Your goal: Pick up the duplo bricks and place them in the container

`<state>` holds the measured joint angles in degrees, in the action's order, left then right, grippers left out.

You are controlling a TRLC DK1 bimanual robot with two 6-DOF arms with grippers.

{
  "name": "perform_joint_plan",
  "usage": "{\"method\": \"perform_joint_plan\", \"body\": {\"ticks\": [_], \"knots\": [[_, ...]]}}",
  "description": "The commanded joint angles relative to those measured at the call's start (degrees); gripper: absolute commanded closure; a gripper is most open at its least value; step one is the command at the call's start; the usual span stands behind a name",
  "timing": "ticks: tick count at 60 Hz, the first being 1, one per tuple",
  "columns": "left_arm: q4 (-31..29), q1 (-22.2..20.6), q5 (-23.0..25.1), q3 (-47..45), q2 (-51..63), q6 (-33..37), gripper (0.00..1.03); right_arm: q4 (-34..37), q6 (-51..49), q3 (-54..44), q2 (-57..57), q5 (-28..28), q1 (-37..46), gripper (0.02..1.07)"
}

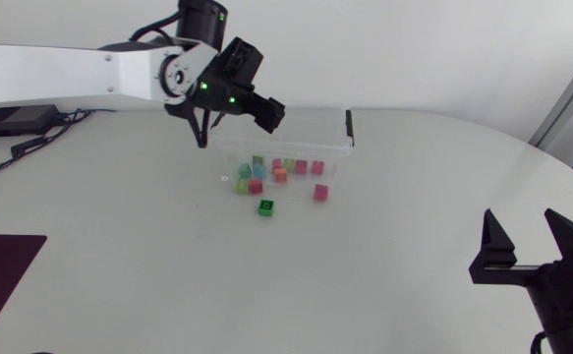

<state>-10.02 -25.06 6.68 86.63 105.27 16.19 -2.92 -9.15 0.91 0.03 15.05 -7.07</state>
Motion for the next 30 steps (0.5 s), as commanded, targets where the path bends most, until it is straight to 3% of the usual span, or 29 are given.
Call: {"method": "perform_joint_plan", "body": {"ticks": [1,12,30], "knots": [[1.5,0.4,-1.4,-7.9,-6.6,-3.7,0.06,0.4,1.1,-1.2,-0.4,0.1,-0.3,0.07],[4.8,0.4,-5.2,-21.2,-12.5,-6.7,0.08,0.4,1.1,-1.2,-0.4,0.1,-0.3,0.07],[15.0,-1.7,-5.1,-36.7,-14.7,-7.3,0.05,0.4,1.1,-1.2,-0.4,0.1,-0.3,0.07]]}}
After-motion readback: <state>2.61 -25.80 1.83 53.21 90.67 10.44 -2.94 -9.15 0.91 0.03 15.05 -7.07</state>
